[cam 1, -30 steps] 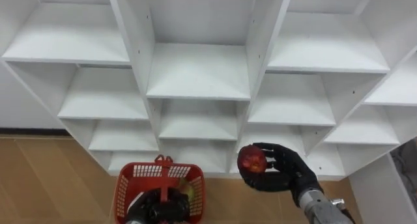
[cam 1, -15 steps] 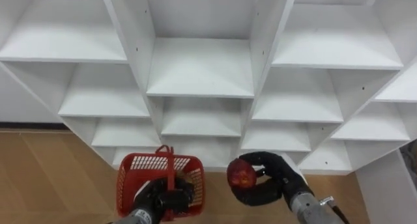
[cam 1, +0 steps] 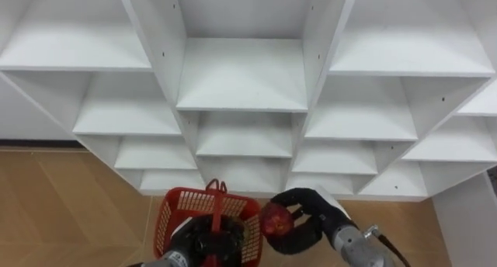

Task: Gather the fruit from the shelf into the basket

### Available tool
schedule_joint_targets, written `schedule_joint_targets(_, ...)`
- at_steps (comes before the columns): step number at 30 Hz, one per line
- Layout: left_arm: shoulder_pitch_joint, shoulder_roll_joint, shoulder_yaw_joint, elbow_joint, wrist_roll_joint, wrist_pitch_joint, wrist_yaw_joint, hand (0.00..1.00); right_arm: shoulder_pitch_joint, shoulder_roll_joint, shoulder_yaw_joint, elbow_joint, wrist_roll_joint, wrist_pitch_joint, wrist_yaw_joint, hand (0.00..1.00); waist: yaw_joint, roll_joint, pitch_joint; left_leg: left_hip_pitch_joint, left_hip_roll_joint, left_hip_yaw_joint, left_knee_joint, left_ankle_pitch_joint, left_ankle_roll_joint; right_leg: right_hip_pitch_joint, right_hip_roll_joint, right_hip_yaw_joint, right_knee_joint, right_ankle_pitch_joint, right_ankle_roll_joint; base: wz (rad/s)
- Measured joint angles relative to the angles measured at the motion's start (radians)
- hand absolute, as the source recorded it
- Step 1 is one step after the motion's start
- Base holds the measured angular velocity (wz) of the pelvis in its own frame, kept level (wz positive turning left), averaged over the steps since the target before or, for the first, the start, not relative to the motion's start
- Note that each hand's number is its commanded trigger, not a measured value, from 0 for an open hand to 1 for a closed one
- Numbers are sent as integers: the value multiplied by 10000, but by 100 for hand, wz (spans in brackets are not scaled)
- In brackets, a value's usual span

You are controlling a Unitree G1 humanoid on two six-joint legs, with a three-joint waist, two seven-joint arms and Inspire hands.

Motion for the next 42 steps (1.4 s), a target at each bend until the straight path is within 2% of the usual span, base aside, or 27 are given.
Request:
schedule_joint_targets(6,-81,112,-94,11,16,-6,-708,100,-566,17,218,656,-7,-11,154,100,204,26,7,-154,10,-24,86,4,-5,-84,-27,-65,1,9,-15,2)
schedule_joint_targets(9,-194,125,-138,241,24,-64,-886,100,-806,71,309,860,-82,-41,151,100,203,-28,40,-200,0,-62,102,7,0,-122,-38,-68,0,9,-14,0)
schedule_joint_targets(17,-449,159,-164,570,900,-154,-1398,100,-931,84,340,1385,-273,-104,146,100,235,-123,98,-365,0,-100,123,8,1,-269,-29,-91,-14,10,-12,0)
schedule_joint_targets(29,-893,226,-591,561,1012,-157,-1885,100,-1261,298,573,1468,-681,-115,104,100,207,-127,99,-799,-1,-257,272,8,0,-591,-45,-236,63,12,-16,3)
schedule_joint_targets(38,-918,219,-704,539,1004,-158,-1926,100,-1403,384,805,2238,-689,-117,79,100,294,-64,131,-804,1,-218,287,8,1,-590,-49,-238,75,12,-16,0)
schedule_joint_targets(39,-918,214,-722,539,1010,-158,-1926,100,-1402,394,816,2287,-694,-117,80,90,310,-61,133,-805,0,-224,287,8,1,-591,-48,-238,75,12,-16,0)
schedule_joint_targets(40,-919,211,-781,542,1012,-159,-1928,100,-1402,403,820,2359,-725,-117,96,56,346,-53,135,-807,1,-234,287,8,1,-591,-47,-239,75,12,-16,0)
schedule_joint_targets(41,-919,199,-833,545,1014,-158,-1929,100,-1403,405,819,2380,-768,-117,124,0,391,-42,133,-809,0,-237,287,8,1,-592,-48,-240,74,12,-16,0)
schedule_joint_targets(42,-919,196,-860,551,1018,-159,-1934,100,-1405,405,819,2389,-787,-117,137,0,411,-39,132,-809,0,-235,287,8,1,-593,-49,-239,74,12,-15,0)
